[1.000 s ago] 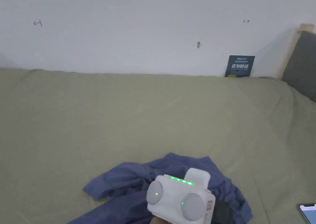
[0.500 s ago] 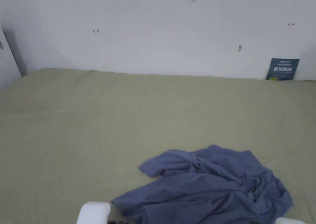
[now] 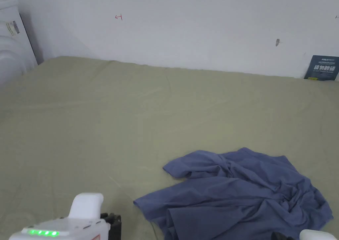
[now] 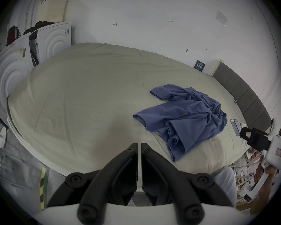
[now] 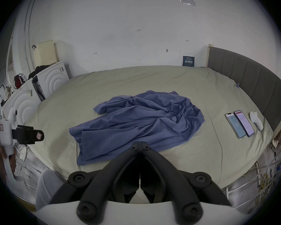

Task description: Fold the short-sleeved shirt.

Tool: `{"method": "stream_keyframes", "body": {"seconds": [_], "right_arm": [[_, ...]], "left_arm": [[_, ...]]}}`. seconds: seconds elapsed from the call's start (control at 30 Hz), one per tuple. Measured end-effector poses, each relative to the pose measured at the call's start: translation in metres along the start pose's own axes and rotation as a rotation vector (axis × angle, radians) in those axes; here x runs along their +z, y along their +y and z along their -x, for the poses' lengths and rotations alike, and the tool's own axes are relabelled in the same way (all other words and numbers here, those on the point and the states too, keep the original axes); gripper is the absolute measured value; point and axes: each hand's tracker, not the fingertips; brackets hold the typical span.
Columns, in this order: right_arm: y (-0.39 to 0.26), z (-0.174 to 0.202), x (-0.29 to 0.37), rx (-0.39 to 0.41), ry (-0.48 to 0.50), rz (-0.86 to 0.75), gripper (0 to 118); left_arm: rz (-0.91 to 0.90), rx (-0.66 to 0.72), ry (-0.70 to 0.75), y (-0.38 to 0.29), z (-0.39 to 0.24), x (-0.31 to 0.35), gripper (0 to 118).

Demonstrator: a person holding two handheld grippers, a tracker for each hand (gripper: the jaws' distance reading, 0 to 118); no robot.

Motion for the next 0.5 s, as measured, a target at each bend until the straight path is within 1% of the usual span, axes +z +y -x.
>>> {"method": "stream_keyframes", "body": {"seconds": [0.07, 0.1, 0.13, 0.17, 0.2, 0.23, 0.27, 0.3, 0.37, 0.5], "right_arm": [[0.001, -0.002, -0.005, -0.005, 0.002, 0.003, 1], [0.004, 0.0, -0.004, -0.006, 0.001, 0.008, 1], [0.004, 0.0, -0.006, -0.009, 0.0, 0.01, 1], [0.004, -0.001, -0.008, -0.013, -0.003, 0.015, 1], [0.003, -0.001, -0.011, -0.018, -0.001, 0.021, 1], [0.0, -0.003, -0.014, -0.022, 0.001, 0.026, 1], [-0.003, -0.003, -0.017, -0.027, -0.001, 0.031, 1], [-0.005, -0.005, -0.018, -0.027, 0.005, 0.029, 1], [-0.005, -0.003, -0.019, -0.022, 0.013, 0.027, 1], [-0.007, -0.008, -0.024, -0.03, 0.013, 0.046, 1]], "left_arm": [[0.037, -0.058, -0.003, 0.014, 0.001, -0.024, 4], [0.048, -0.068, -0.011, 0.021, 0.0, -0.036, 7], [0.055, -0.057, -0.004, 0.027, -0.001, -0.047, 27], [0.079, -0.066, -0.015, 0.034, -0.001, -0.06, 88], [0.124, -0.072, -0.03, 0.038, -0.001, -0.079, 118], [0.167, -0.078, -0.018, 0.041, -0.003, -0.093, 118], [0.137, -0.086, -0.021, 0.043, -0.006, -0.102, 118], [0.163, -0.125, -0.023, 0.048, -0.009, -0.114, 118], [0.191, -0.15, 0.028, 0.054, -0.01, -0.137, 118], [0.225, -0.171, 0.076, 0.063, -0.015, -0.176, 118]]}}
